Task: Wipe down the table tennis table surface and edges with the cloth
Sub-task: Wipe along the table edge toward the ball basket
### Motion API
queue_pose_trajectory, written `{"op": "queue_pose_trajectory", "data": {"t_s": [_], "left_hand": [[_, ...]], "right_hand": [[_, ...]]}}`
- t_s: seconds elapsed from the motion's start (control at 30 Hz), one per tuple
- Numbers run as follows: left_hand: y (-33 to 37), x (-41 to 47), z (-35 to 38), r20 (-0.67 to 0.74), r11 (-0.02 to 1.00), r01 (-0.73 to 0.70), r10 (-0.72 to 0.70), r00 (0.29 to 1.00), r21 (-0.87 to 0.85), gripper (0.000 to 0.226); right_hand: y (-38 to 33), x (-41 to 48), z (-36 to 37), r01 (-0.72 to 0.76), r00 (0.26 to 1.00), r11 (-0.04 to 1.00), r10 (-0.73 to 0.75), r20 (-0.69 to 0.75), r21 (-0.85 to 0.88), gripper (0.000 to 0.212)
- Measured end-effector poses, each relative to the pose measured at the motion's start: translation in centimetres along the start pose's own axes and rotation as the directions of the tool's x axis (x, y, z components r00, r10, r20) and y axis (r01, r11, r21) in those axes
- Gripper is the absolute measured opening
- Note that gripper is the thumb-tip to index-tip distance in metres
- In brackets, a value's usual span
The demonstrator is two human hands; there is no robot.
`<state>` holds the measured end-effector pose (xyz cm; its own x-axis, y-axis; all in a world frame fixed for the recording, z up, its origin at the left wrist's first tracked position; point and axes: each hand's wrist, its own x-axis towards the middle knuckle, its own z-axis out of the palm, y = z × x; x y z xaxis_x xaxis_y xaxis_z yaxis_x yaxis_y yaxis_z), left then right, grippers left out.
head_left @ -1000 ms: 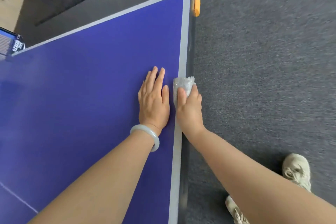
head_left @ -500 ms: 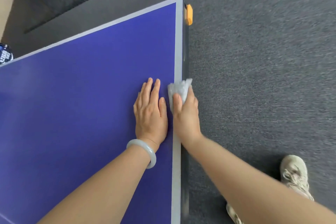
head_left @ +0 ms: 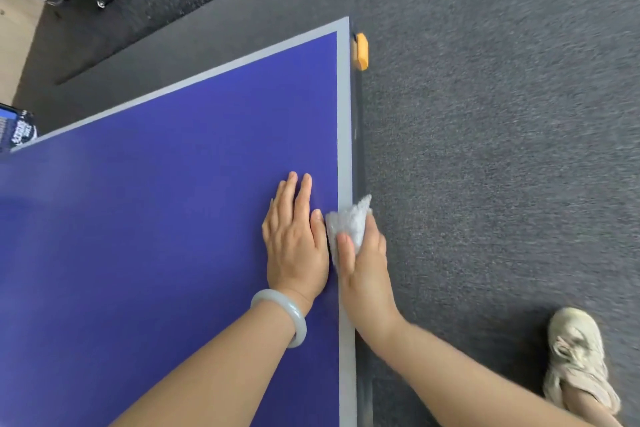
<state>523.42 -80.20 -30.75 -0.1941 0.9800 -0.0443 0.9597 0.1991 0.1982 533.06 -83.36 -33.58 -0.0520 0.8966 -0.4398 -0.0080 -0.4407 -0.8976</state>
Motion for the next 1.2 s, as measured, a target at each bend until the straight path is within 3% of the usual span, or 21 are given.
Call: {"op": "queue_pose_trajectory", "data": {"t_s": [0.2, 0.33, 0.5, 0.63, 0.73, 0.83, 0.97, 1.2], "left_hand": [[-0.1, -0.3, 0.1, -0.012, 0.999, -0.022, 0.023, 1.0, 0.039, 0.051], [-0.1, -0.2, 0.2, -0.002, 0.999, -0.013, 0.013, 1.0, 0.051, 0.051], [0.6, -0.1, -0.6, 0.016, 0.993, -0.003, 0.001, 1.0, 0.122, 0.048], [1.6, 3.7, -1.9, -0.073, 0.998, 0.017, -0.013, 0.997, 0.053, 0.033], [2.6, 8.6, -1.7, -0.035, 0.997, 0.073, -0.072, 0.997, 0.033, 0.042], [3.4, 12.2, -0.3, -0.012, 0.992, 0.125, -0.126, 0.992, -0.013, 0.048], [3.4, 13.0, 0.9, -0.096, 0.984, 0.166, -0.172, 0.98, -0.07, 0.047], [3.5, 12.9, 1.0, -0.103, 0.982, 0.169, -0.176, 0.979, -0.08, 0.048]], "right_hand": [[-6.0, 14.5, -0.4, -0.075, 0.996, 0.997, 0.075, -0.043, 0.012, 0.062], [-5.9, 15.0, -0.3, -0.019, 0.999, 0.998, 0.017, -0.033, -0.065, 0.063], [-6.7, 15.0, -0.6, -0.118, 0.993, 0.989, 0.12, 0.02, -0.087, 0.063], [-7.1, 14.6, -1.0, -0.085, 0.995, 0.985, 0.091, 0.034, -0.15, 0.064], [-7.2, 14.5, -1.1, -0.085, 0.995, 0.985, 0.092, 0.042, -0.153, 0.064], [-7.1, 14.2, -1.2, -0.055, 0.997, 0.99, 0.062, 0.046, -0.133, 0.064], [-6.8, 14.5, -1.1, -0.001, 0.999, 0.993, 0.005, 0.032, -0.114, 0.063], [-10.4, 20.0, -1.4, 0.311, 0.948, 0.92, -0.319, 0.003, -0.238, 0.064]]}}
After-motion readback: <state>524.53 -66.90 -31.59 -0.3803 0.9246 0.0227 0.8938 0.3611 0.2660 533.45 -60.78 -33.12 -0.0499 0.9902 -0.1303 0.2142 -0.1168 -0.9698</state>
